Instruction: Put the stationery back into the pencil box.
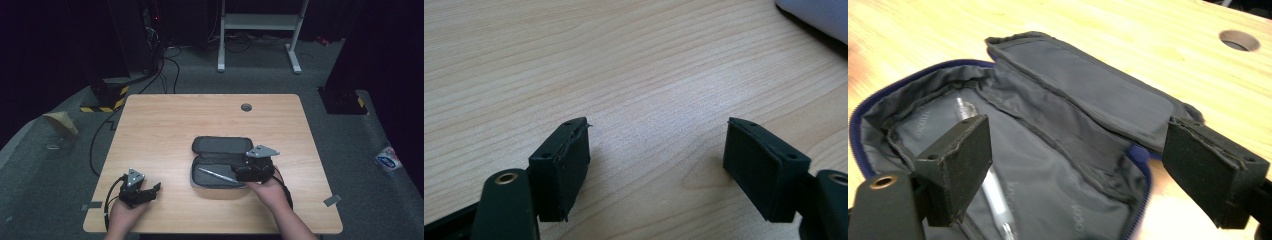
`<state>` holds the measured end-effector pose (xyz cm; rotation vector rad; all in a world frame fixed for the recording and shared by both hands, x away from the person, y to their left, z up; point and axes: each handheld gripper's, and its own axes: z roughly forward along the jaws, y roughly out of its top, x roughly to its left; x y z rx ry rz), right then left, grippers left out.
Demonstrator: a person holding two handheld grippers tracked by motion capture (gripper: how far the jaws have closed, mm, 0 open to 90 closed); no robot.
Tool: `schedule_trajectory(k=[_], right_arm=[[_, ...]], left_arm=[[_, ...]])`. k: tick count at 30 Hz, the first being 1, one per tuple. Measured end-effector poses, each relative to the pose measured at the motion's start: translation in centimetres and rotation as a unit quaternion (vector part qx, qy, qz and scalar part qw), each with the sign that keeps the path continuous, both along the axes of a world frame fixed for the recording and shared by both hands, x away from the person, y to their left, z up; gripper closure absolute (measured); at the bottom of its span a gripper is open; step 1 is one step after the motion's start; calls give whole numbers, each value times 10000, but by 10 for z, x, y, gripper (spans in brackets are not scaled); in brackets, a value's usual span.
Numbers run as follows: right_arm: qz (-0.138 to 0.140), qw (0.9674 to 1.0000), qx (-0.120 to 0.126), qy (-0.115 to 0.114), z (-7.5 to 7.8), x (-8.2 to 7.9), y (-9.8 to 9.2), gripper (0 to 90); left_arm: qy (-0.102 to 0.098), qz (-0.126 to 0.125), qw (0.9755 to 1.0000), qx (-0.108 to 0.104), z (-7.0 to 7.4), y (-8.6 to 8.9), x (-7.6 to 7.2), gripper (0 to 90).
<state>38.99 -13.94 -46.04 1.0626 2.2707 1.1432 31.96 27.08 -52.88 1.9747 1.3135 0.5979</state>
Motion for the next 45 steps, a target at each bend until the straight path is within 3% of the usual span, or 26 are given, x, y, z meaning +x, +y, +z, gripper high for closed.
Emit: schedule_trajectory(k=[14, 20, 28, 35, 39, 41, 42, 45], right_arm=[[-567, 9983, 25, 94, -10, 4, -54, 135], [-900, 9959, -30, 71, -18, 1, -80, 136], [-1344, 9902, -215, 299, -43, -5, -113, 144], [-1480, 9869, -406, 489, -59, -10, -122, 141], [-1496, 9859, -596, 453, -63, -13, -117, 146], [-1470, 9865, -562, 453, -63, -13, -116, 149], [-1414, 9872, -433, 597, -63, -11, -117, 153], [-1428, 9870, -442, 589, -63, -11, -117, 152]], left_arm=[[-6, 11, 10000, 5, 0, 0, 0, 269], [-6, 16, 10000, 9, 0, 0, 0, 270], [-6, 31, 10000, 8, 0, 0, -1, 270], [2, 29, 10000, 15, 0, 0, -1, 270], [1, 28, 10000, 17, 0, 0, -1, 270], [1, 30, 10000, 15, 0, 0, -1, 270], [2, 30, 10000, 12, 0, 0, -1, 271], [-1, 29, 10000, 13, 0, 0, -1, 270]])
